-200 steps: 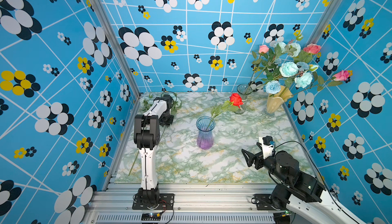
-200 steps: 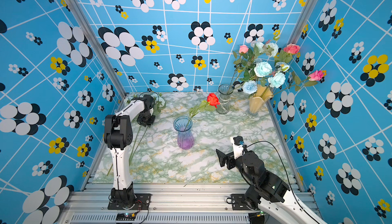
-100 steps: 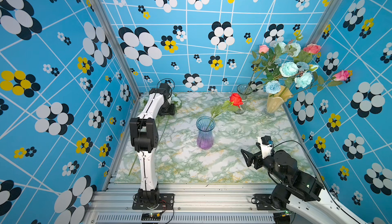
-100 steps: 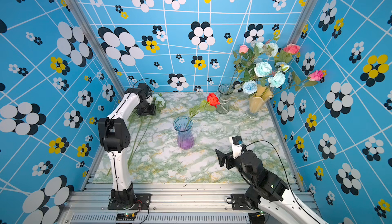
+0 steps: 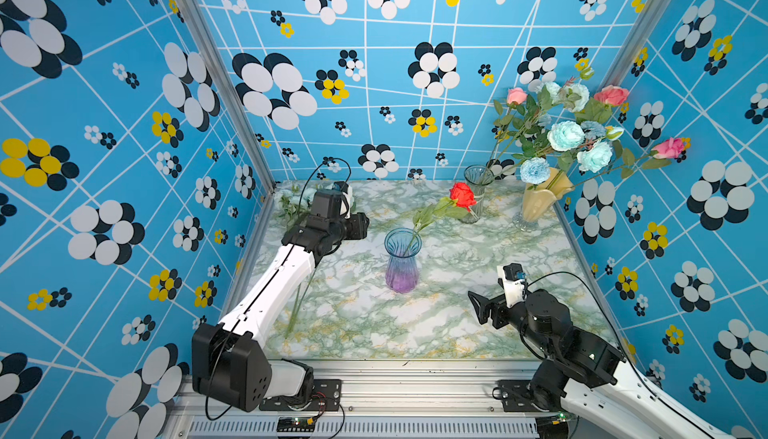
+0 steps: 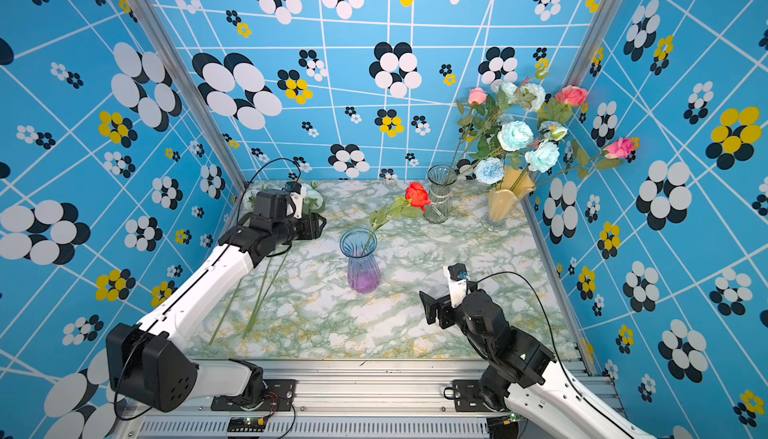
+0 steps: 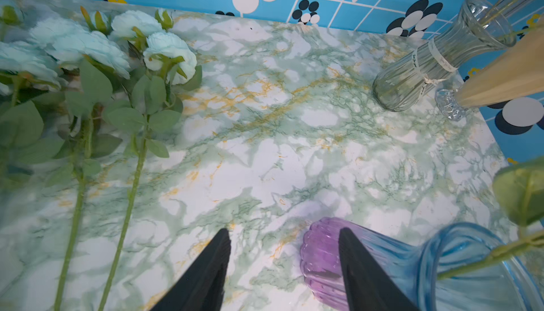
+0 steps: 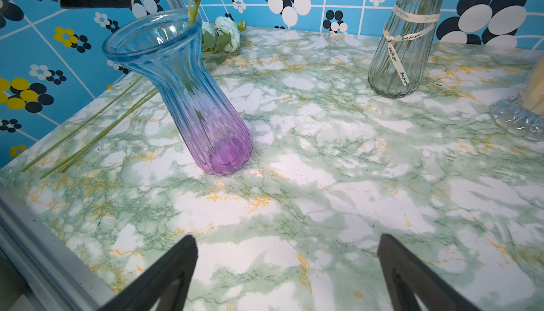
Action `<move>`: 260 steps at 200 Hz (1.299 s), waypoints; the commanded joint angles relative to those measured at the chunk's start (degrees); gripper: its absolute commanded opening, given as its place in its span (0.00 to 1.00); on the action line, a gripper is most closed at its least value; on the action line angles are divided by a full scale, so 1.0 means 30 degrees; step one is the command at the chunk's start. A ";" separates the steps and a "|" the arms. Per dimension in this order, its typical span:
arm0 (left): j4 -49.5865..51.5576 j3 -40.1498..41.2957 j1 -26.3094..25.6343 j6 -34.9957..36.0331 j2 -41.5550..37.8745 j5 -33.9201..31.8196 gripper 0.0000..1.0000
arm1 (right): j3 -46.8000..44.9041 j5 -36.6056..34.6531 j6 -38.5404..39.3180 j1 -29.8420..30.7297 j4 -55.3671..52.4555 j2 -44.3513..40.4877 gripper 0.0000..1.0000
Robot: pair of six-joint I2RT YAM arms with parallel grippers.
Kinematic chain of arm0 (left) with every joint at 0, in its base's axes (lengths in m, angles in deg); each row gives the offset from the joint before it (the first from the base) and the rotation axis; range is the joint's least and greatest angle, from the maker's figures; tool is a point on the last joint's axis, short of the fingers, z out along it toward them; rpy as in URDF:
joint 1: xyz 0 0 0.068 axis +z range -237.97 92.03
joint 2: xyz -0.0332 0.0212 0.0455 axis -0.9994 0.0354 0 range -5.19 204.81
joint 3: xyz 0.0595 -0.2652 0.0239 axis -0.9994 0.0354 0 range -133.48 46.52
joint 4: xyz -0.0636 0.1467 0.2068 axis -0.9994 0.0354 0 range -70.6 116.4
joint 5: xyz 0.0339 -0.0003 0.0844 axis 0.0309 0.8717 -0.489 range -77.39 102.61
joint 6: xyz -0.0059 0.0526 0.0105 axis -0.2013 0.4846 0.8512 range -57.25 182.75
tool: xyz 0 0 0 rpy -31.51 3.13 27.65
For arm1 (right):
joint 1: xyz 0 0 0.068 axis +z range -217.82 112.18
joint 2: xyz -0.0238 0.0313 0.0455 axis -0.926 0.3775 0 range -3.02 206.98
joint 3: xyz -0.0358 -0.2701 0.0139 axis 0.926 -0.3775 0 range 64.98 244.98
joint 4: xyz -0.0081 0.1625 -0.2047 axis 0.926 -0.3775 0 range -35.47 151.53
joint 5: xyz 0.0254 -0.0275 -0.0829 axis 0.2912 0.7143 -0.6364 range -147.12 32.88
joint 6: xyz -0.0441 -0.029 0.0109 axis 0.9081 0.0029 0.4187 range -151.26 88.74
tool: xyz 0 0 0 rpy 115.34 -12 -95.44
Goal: Pick out blue flowers from the vase
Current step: Place the flower at the center of the board.
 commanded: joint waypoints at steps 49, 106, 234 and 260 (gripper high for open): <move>0.8590 -0.5951 -0.2691 0.1466 0.1161 0.1163 0.61 | -0.0282 -0.0441 0.0150 -0.0093 0.1190 0.2665 0.99; 1.2578 -1.0143 -0.4667 0.1934 0.3374 -0.1080 0.61 | -0.0064 -0.0554 0.0208 -0.0099 0.1192 0.4022 0.98; 1.8480 -1.5725 -0.6816 0.2557 0.9071 -0.4136 0.53 | 0.0143 -0.0239 0.0115 -0.0108 0.0933 0.4551 0.99; 1.8685 -1.5665 -0.6816 0.2530 0.9752 -0.4054 0.49 | 0.0107 -0.0218 0.0075 -0.0092 0.0905 0.4431 0.99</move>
